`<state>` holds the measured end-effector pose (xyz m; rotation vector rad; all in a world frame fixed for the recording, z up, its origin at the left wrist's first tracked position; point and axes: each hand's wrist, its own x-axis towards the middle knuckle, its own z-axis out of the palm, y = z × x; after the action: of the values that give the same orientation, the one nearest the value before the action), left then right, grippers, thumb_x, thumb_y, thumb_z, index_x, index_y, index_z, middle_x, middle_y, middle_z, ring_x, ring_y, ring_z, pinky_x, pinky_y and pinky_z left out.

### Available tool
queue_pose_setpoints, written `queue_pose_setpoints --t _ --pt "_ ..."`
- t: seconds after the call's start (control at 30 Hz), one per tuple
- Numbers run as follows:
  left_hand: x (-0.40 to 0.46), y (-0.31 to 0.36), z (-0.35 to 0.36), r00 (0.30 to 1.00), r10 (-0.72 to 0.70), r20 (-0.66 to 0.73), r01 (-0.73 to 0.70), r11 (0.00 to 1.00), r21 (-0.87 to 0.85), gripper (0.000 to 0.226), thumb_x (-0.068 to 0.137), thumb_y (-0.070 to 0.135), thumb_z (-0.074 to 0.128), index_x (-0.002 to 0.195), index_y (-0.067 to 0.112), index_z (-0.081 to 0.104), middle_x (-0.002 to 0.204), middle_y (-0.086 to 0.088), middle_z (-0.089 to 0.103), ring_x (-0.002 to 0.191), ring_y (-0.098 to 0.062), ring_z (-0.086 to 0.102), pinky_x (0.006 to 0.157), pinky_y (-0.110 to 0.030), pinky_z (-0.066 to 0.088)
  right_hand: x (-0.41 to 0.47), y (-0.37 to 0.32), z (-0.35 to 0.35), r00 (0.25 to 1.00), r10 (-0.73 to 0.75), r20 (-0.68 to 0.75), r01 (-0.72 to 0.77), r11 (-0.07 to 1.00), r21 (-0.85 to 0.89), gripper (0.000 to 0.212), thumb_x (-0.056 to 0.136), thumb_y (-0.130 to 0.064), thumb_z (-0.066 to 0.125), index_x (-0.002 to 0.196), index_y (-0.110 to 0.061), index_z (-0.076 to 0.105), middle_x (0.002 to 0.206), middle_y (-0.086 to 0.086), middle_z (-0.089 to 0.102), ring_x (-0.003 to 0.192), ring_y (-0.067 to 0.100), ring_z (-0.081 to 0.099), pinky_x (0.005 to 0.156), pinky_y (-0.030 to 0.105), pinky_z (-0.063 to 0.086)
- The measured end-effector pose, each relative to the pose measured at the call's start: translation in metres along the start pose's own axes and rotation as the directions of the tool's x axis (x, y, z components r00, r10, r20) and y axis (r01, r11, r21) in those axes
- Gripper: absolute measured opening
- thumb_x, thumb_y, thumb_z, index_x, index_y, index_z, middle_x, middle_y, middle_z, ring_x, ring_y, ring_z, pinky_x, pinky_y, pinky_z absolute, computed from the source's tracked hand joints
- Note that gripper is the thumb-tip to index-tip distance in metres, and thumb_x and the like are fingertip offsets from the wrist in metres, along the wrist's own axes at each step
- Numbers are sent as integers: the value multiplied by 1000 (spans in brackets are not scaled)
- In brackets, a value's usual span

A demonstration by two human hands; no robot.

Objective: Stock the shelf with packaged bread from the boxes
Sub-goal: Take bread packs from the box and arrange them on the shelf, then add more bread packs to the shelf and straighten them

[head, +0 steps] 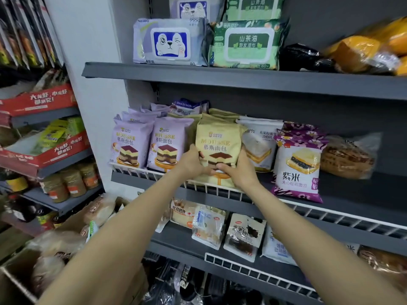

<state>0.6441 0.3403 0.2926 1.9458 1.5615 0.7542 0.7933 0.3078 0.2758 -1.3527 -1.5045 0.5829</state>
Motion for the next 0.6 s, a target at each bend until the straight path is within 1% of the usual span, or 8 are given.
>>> queue_pose_setpoints --t 0.1,0.2,0.27,0.3,0.37,0.43,0.5,0.6 --pt "-2 -3 5 999 -24 -22 24 999 31 78 68 26 84 124 4 34 113 -6 53 109 -20 51 88 -27 40 1 2 2 999 5 35 -1 996 -90 87 73 -7 78 141 -8 24 137 9 49 123 15 45 91 11 32" --pt "-6 -2 1 999 -53 3 53 997 60 72 70 25 82 121 7 34 110 -2 50 105 -18 49 84 -25 38 4 1 -1 996 53 73 -39 983 -178 110 67 -19 83 146 -11 8 144 15 38 135 30 36 108 34 34" --pt "-11 -1 -4 999 -47 -24 48 997 67 65 75 23 78 122 8 35 107 -3 52 105 -20 51 80 -24 37 -2 -5 -3 999 53 3 -51 972 -231 121 66 -23 84 149 -14 -3 148 21 22 139 35 24 112 43 28" --pt "-14 -1 -7 997 -38 -65 41 998 57 65 78 22 74 127 6 35 110 -6 55 108 -23 54 80 -24 38 -7 -11 -5 998 -10 -59 -8 953 -301 120 68 -24 83 150 -16 -4 149 21 16 140 34 18 113 43 25" --pt "-21 -3 -12 987 -27 -161 34 999 41 60 85 16 65 135 4 35 118 -11 60 111 -26 56 80 -23 38 -18 -21 -7 963 -249 -106 157 834 -530 104 73 -24 79 150 -19 8 148 19 17 138 32 17 111 41 29" --pt "-30 -7 -17 973 -17 -230 31 998 55 47 87 12 59 131 5 43 118 -12 64 107 -27 60 81 -24 42 -22 -31 -5 894 -447 -8 346 703 -622 79 78 -17 73 144 -18 29 143 16 28 131 31 28 102 41 40" --pt "-43 -16 -24 957 10 -291 27 992 123 34 88 12 55 122 6 53 112 -11 67 101 -27 62 82 -29 47 -24 -42 5 859 -491 145 481 676 -558 55 84 -10 63 135 -15 43 133 10 39 122 25 37 92 39 48" --pt "-69 -41 -34 925 22 -379 76 968 241 24 88 13 52 110 8 60 102 -9 69 95 -29 62 80 -38 52 -31 -54 36 818 -484 310 575 699 -425 32 92 -13 50 124 -12 51 121 5 47 114 22 45 85 34 45"
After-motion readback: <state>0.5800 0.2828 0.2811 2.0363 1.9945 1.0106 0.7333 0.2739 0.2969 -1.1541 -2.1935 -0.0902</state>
